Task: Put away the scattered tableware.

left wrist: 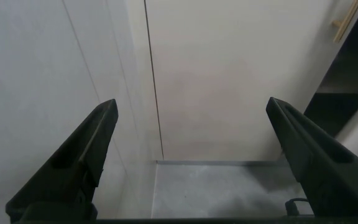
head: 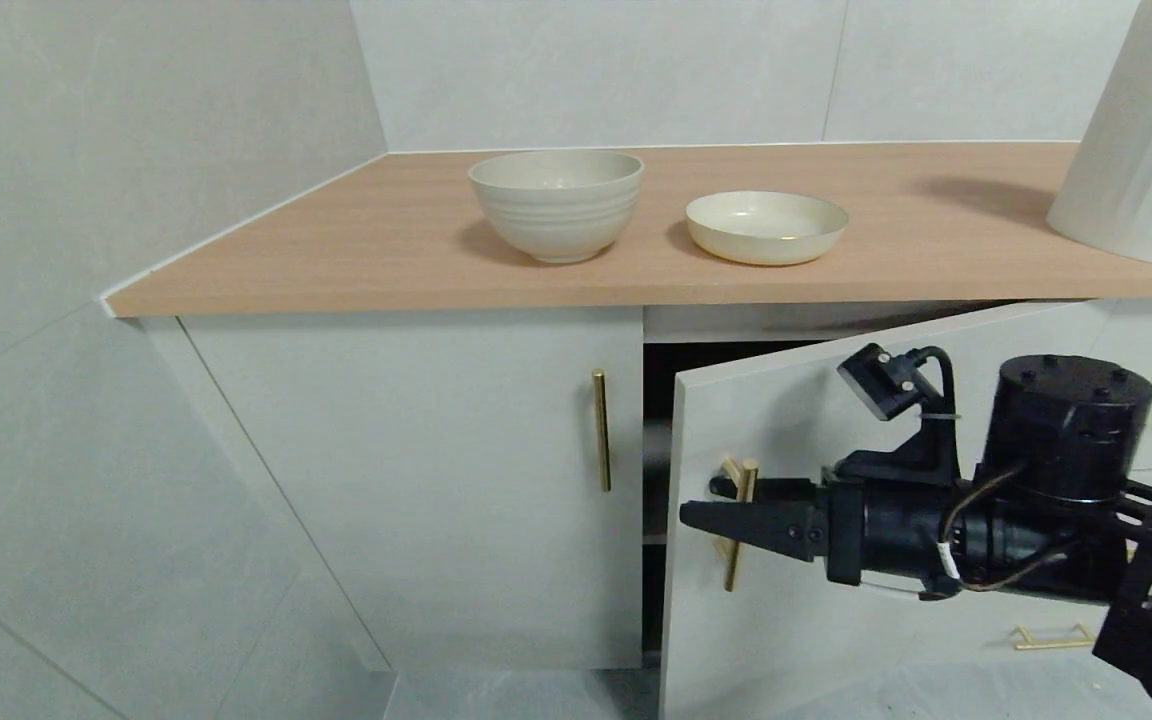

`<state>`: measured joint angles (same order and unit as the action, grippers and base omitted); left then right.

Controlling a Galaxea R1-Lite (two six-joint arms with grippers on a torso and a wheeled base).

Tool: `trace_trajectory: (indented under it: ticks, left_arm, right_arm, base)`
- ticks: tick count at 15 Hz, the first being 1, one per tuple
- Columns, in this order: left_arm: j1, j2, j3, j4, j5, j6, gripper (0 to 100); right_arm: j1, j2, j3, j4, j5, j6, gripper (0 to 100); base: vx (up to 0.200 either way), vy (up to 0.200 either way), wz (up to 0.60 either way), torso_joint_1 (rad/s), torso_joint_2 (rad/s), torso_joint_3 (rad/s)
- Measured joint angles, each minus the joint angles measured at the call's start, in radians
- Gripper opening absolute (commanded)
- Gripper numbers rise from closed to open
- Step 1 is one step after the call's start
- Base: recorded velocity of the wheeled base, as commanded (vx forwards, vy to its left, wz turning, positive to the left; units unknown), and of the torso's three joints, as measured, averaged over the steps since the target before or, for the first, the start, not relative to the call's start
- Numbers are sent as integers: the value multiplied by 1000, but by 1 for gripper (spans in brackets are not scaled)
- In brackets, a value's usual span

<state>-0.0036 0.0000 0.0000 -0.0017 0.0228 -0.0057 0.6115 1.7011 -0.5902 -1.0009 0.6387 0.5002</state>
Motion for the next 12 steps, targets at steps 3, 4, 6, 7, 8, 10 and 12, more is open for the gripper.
trace_trajectory:
  ticks: [3, 4, 6, 7, 8, 10, 12]
  left_arm:
    - [0, 0, 0, 0, 0, 0, 100]
    - [0, 0, 0, 0, 0, 0, 100]
    - [0, 0, 0, 0, 0, 2, 100]
    - [0, 0, 0, 0, 0, 1, 100]
    - [0, 0, 0, 0, 0, 1, 100]
    - [0, 0, 0, -1, -1, 6, 100]
    - [0, 0, -1, -9, -27, 30, 100]
  right_arm:
    - [0, -75, 67, 7, 69, -1, 100]
    - [0, -88, 76, 9, 71, -1, 100]
    - [0, -103, 84, 11, 73, -1, 100]
    - [0, -106, 87, 10, 74, -1, 100]
    - [0, -107, 90, 7, 74, -1, 100]
    - [0, -108, 91, 5, 74, -1, 100]
    - [-1, -108, 92, 3, 74, -3, 100]
  base:
    - [0, 0, 0, 0, 0, 0]
    - [0, 0, 0, 0, 0, 0]
    - [0, 0, 0, 0, 0, 0]
    - [0, 0, 0, 0, 0, 0]
    - [0, 0, 0, 0, 0, 0]
    - [0, 0, 0, 0, 0, 0]
    - [0, 0, 0, 0, 0, 0]
